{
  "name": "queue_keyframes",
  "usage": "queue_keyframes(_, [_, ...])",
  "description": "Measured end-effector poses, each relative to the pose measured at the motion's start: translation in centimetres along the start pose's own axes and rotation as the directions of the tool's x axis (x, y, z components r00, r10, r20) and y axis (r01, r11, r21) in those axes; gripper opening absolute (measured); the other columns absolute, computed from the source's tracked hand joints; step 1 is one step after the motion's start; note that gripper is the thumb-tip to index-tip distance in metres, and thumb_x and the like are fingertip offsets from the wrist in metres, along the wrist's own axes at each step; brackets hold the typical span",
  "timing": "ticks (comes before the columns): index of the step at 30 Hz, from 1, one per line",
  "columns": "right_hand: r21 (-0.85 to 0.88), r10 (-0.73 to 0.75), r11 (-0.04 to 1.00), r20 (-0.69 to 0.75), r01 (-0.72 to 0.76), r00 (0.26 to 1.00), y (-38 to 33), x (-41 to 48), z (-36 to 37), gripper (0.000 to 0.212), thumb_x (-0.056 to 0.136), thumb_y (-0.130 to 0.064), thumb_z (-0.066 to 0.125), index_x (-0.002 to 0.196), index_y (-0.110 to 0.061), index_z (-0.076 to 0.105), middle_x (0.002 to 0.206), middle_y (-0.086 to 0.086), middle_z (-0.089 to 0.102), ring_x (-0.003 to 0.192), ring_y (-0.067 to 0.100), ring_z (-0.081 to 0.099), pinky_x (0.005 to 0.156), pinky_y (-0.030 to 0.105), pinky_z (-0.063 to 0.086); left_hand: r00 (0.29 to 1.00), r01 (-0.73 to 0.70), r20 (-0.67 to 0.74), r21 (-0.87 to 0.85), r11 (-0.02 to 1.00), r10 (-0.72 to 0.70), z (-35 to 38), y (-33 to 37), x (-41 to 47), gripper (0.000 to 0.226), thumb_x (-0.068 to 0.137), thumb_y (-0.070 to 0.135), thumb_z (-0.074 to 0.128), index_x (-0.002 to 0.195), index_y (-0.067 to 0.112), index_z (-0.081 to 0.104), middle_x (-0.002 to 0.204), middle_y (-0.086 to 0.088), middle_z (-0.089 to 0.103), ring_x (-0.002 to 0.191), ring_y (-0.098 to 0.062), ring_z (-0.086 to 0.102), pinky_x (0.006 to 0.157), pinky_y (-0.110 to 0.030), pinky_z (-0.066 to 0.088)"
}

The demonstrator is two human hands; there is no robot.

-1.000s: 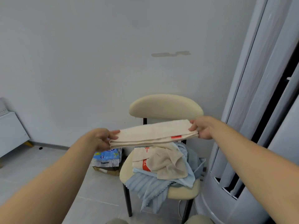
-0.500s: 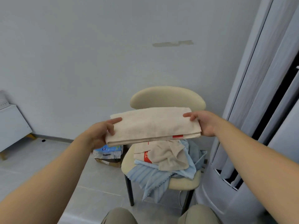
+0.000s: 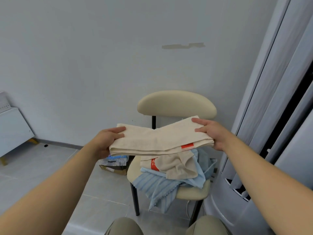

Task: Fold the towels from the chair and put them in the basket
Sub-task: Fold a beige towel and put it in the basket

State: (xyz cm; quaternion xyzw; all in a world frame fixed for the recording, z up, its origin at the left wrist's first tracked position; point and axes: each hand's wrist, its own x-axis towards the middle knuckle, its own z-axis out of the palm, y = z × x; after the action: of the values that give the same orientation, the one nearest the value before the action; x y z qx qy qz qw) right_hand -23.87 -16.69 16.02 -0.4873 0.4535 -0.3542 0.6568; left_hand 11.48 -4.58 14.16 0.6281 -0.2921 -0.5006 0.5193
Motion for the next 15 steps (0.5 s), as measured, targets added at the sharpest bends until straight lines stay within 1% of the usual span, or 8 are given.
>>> queue_keyframes(2, [-0.042, -0.036, 0.998, -0.040, 0.035, 0.999, 0.2, -0.1, 0.1, 0.052, 0.094, 0.012, 0.052, 0.135, -0.019, 0.060, 0.118, 0.017, 0.066, 0.072, 0.023, 0.069, 0.052, 0.026, 0.058, 0.999, -0.034, -0.030, 0.050, 0.998, 0.036, 0.0, -0.3, 0.3, 0.040, 0.095, 0.002, 0.061, 0.131, 0.020, 0.066, 0.128, -0.010, 0.061, 0.090, -0.028, 0.069, 0.068, -0.033, 0.059])
queue_keyframes(4, [-0.198, -0.054, 0.979, -0.077, 0.038, 0.996, 0.7, -0.1, 0.3, 0.056, 0.092, 0.011, 0.057, 0.138, -0.019, 0.058, 0.124, 0.015, 0.064, 0.079, 0.022, 0.067, 0.053, 0.024, 0.055, 0.996, -0.054, -0.054, 0.192, 0.980, 0.065, 0.1, -0.7, 0.7, 0.048, 0.094, 0.004, 0.064, 0.138, 0.019, 0.059, 0.140, -0.010, 0.056, 0.105, -0.029, 0.066, 0.088, -0.038, 0.057])
queue_keyframes(6, [-0.389, -0.095, 0.920, -0.097, 0.050, 0.991, 1.3, 0.0, 0.8, 0.060, 0.090, 0.008, 0.061, 0.142, -0.021, 0.055, 0.129, 0.011, 0.061, 0.089, 0.021, 0.064, 0.061, 0.023, 0.052, 0.993, -0.078, -0.055, 0.340, 0.937, 0.103, 1.1, -0.9, 0.2, 0.054, 0.093, 0.007, 0.066, 0.144, 0.019, 0.053, 0.146, -0.009, 0.051, 0.116, -0.027, 0.061, 0.103, -0.041, 0.050])
queue_keyframes(8, [-0.571, -0.174, 0.814, -0.071, 0.103, 0.982, 1.7, -0.2, 1.8, 0.064, 0.088, 0.002, 0.062, 0.145, -0.024, 0.051, 0.132, 0.006, 0.057, 0.100, 0.020, 0.061, 0.073, 0.025, 0.052, 0.987, -0.133, -0.023, 0.464, 0.876, 0.162, 3.0, -1.0, -0.9, 0.059, 0.093, 0.009, 0.063, 0.149, 0.019, 0.046, 0.148, -0.006, 0.047, 0.124, -0.026, 0.054, 0.110, -0.041, 0.044])
queue_keyframes(11, [-0.758, -0.258, 0.624, 0.030, 0.190, 0.966, 2.5, -1.0, 4.8, 0.068, 0.085, -0.008, 0.060, 0.147, -0.031, 0.047, 0.145, 0.007, 0.051, 0.120, 0.025, 0.056, 0.097, 0.036, 0.050, 0.971, -0.221, 0.068, 0.619, 0.753, 0.229, 6.1, -1.4, -2.2, 0.062, 0.093, 0.012, 0.056, 0.153, 0.021, 0.040, 0.151, -0.003, 0.045, 0.132, -0.023, 0.049, 0.112, -0.036, 0.040])
queue_keyframes(13, [-0.805, -0.274, 0.545, 0.093, 0.234, 0.957, 3.6, -2.0, 7.0, 0.068, 0.086, -0.010, 0.058, 0.149, -0.033, 0.044, 0.148, 0.005, 0.049, 0.126, 0.025, 0.053, 0.097, 0.033, 0.047, 0.965, -0.254, 0.125, 0.668, 0.699, 0.231, 7.7, -2.0, -2.8, 0.063, 0.093, 0.015, 0.052, 0.153, 0.023, 0.037, 0.150, -0.005, 0.047, 0.130, -0.023, 0.052, 0.109, -0.039, 0.044])
queue_keyframes(14, [-0.804, -0.280, 0.533, 0.126, 0.263, 0.952, 4.1, -2.4, 7.9, 0.069, 0.086, -0.012, 0.058, 0.149, -0.034, 0.043, 0.148, 0.003, 0.050, 0.128, 0.024, 0.052, 0.096, 0.030, 0.045, 0.966, -0.254, 0.140, 0.661, 0.706, 0.217, 8.4, -2.2, -3.0, 0.063, 0.094, 0.014, 0.050, 0.154, 0.024, 0.036, 0.148, -0.007, 0.050, 0.125, -0.024, 0.056, 0.102, -0.040, 0.051])
queue_keyframes(15, [-0.791, -0.279, 0.540, 0.153, 0.286, 0.948, 4.6, -2.9, 8.8, 0.069, 0.087, -0.013, 0.058, 0.150, -0.034, 0.041, 0.149, 0.001, 0.049, 0.131, 0.022, 0.050, 0.095, 0.026, 0.043, 0.968, -0.252, 0.149, 0.639, 0.727, 0.204, 9.1, -2.2, -3.2, 0.062, 0.095, 0.012, 0.047, 0.154, 0.024, 0.035, 0.143, -0.008, 0.053, 0.115, -0.025, 0.061, 0.090, -0.038, 0.058])
